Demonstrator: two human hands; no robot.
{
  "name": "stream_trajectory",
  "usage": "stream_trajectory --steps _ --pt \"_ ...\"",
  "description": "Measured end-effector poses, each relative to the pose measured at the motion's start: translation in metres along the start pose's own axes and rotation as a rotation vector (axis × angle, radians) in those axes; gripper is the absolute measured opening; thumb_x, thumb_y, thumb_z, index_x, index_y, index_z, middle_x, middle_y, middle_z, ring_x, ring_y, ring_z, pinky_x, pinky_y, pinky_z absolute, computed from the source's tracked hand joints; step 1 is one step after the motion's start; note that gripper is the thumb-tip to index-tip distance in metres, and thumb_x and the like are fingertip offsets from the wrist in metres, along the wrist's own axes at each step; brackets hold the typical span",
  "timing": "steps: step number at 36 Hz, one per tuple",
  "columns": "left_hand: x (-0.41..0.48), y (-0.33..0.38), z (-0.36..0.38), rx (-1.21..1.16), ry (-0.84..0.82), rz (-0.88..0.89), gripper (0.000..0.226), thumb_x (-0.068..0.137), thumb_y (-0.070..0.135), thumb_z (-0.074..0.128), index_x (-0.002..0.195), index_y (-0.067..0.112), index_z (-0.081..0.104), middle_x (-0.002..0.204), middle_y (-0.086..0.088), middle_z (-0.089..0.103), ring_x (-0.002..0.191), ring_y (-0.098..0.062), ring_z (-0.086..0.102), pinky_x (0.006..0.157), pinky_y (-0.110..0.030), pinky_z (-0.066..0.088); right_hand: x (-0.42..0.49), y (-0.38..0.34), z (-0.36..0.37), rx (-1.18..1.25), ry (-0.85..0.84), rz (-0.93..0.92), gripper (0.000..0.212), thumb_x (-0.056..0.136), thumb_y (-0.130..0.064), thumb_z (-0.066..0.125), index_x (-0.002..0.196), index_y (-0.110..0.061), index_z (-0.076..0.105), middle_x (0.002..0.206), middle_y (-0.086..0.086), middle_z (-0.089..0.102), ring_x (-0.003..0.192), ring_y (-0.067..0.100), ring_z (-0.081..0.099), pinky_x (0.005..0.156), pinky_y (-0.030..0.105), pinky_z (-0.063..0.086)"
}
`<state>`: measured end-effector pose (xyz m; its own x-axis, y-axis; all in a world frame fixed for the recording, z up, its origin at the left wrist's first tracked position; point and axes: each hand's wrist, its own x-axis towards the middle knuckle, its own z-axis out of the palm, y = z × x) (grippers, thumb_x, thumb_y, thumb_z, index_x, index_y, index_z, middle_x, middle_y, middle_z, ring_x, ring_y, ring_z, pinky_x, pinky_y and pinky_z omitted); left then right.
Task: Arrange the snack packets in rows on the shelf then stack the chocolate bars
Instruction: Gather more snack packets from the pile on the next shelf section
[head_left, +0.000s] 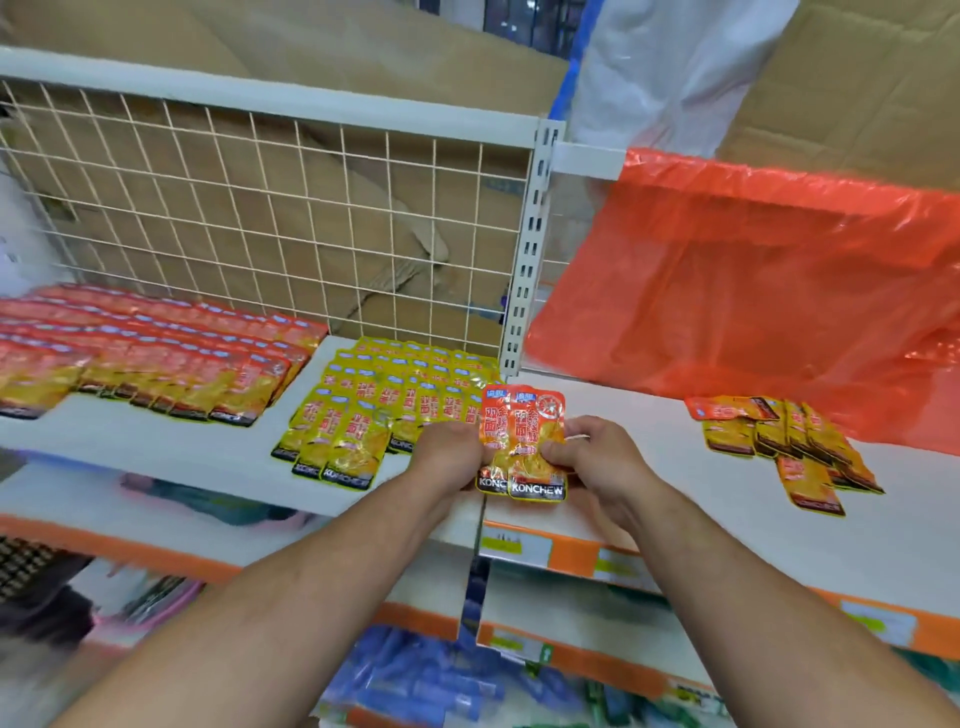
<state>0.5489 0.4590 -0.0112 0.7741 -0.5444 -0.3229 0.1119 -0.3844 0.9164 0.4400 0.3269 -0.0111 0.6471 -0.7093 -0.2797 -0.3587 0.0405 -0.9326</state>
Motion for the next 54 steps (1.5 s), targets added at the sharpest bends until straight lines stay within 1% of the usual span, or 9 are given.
stream_trajectory --steps 12,15,22,29,35,39,43,49,54 --pt "0.044 -0.011 -0.084 0.011 0.228 -0.030 0.041 0.086 0.000 0.065 0.056 0.016 0.041 0.060 -0.002 0.042 0.057 -0.018 0.038 0.053 -0.027 0.030 0.057 -0.041 0.085 -0.018 -0.216 -0.061 0.023 0.082 -0.001 0.075 0.093 -0.012 0.058 0.078 0.010 0.066 0.059 0.019 0.060 0.056 0.028 0.047" --pt "0.051 -0.014 -0.108 0.014 0.271 -0.055 0.033 0.084 0.003 0.064 0.062 0.020 0.046 0.071 -0.004 0.051 0.066 -0.020 0.050 0.058 -0.029 0.045 0.068 -0.051 0.108 -0.035 -0.258 -0.073 0.021 0.084 -0.001 0.074 0.090 -0.013 0.057 0.064 0.004 0.060 0.051 0.017 0.054 0.049 0.025 0.041" --pt "0.057 -0.021 -0.151 -0.096 0.291 -0.050 0.028 0.084 -0.003 0.065 0.079 0.018 0.047 0.081 -0.001 0.040 0.074 -0.016 0.036 0.059 -0.030 0.026 0.079 -0.066 0.158 -0.087 -0.307 -0.093 0.021 0.083 -0.005 0.076 0.088 -0.015 0.058 0.064 0.003 0.062 0.059 0.022 0.054 0.057 0.031 0.042" --pt "0.071 -0.028 -0.207 -0.142 0.309 -0.073 0.028 0.090 -0.002 0.062 0.116 0.006 0.063 0.114 -0.008 0.061 0.107 -0.025 0.056 0.090 -0.032 0.044 0.080 -0.086 0.214 -0.101 -0.314 -0.122 0.023 0.084 0.000 0.073 0.080 -0.016 0.057 0.058 0.000 0.061 0.048 0.016 0.052 0.048 0.024 0.038" --pt "0.088 -0.052 -0.273 -0.165 0.264 -0.056 0.021 0.090 -0.002 0.062 0.102 0.015 0.060 0.096 0.002 0.054 0.095 -0.019 0.049 0.086 -0.028 0.039 0.075 -0.096 0.280 -0.155 -0.245 -0.152 0.028 0.082 -0.001 0.075 0.075 -0.017 0.053 0.063 0.004 0.059 0.046 0.011 0.050 0.042 0.017 0.035" --pt "0.100 -0.068 -0.328 -0.121 0.245 -0.050 0.021 0.085 -0.004 0.062 0.083 0.015 0.054 0.075 0.006 0.042 0.068 -0.010 0.039 0.064 -0.027 0.032 0.067 -0.102 0.335 -0.131 -0.221 -0.142 0.021 0.081 -0.001 0.075 0.084 -0.012 0.058 0.073 0.013 0.062 0.048 0.015 0.057 0.055 0.027 0.041" --pt "0.109 -0.078 -0.384 0.000 0.215 -0.024 0.030 0.088 0.000 0.064 0.066 0.014 0.048 0.073 0.001 0.046 0.079 -0.018 0.044 0.075 -0.026 0.033 0.056 -0.106 0.389 -0.088 -0.216 -0.127 0.027 0.083 0.005 0.070 0.080 -0.011 0.049 0.066 0.013 0.049 0.044 0.018 0.052 0.056 0.036 0.041" --pt "0.117 -0.091 -0.452 0.102 0.190 -0.035 0.008 0.089 0.004 0.064 0.094 -0.001 0.064 0.098 -0.015 0.063 0.097 -0.028 0.058 0.092 -0.037 0.048 0.041 -0.110 0.453 -0.078 -0.195 -0.105 0.042 0.087 0.007 0.067 0.069 -0.015 0.037 0.062 0.007 0.038 0.040 0.012 0.046 0.041 0.023 0.040" --pt "0.125 -0.105 -0.492 0.142 0.186 -0.037 0.005 0.088 0.005 0.066 0.092 0.002 0.065 0.095 -0.014 0.065 0.083 -0.021 0.052 0.068 -0.026 0.038 0.034 -0.112 0.487 -0.061 -0.148 -0.067 0.036 0.086 0.007 0.068 0.077 -0.016 0.041 0.065 0.006 0.041 0.038 0.009 0.049 0.051 0.029 0.041"
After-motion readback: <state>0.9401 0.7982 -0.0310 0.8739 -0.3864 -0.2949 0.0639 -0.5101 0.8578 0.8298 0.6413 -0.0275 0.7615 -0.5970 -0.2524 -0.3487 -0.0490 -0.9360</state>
